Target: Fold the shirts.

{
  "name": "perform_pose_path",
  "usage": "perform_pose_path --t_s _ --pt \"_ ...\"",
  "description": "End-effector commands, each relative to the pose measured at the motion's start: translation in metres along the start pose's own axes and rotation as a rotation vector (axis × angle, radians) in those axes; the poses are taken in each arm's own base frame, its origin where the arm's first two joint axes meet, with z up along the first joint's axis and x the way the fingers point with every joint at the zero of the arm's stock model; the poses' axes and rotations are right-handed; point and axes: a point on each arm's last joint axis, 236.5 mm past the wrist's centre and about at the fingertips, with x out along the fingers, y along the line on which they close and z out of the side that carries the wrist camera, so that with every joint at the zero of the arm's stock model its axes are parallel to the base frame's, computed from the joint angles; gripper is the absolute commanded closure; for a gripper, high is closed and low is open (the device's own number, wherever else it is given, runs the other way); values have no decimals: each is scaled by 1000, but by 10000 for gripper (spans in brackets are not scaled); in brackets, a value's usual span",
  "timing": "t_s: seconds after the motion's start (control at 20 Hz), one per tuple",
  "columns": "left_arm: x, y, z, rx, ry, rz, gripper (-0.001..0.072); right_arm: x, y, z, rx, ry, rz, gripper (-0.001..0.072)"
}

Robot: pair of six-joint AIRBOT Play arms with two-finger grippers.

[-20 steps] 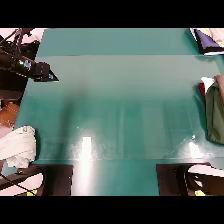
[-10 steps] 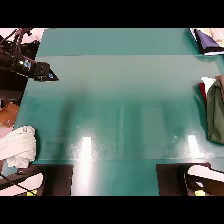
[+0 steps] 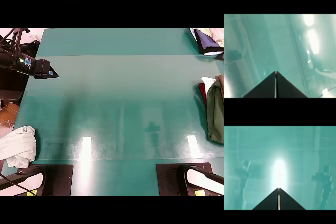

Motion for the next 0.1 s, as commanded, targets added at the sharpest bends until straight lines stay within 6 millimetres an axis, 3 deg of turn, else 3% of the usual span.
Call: perform_pose_path --t_s 0.0,0.05 --pt "0 1 7 0 -29 6 682 10 51 -9 -120 14 73 696" --pt "0 1 7 0 -30 7 682 11 56 -11 -131 20 80 696"
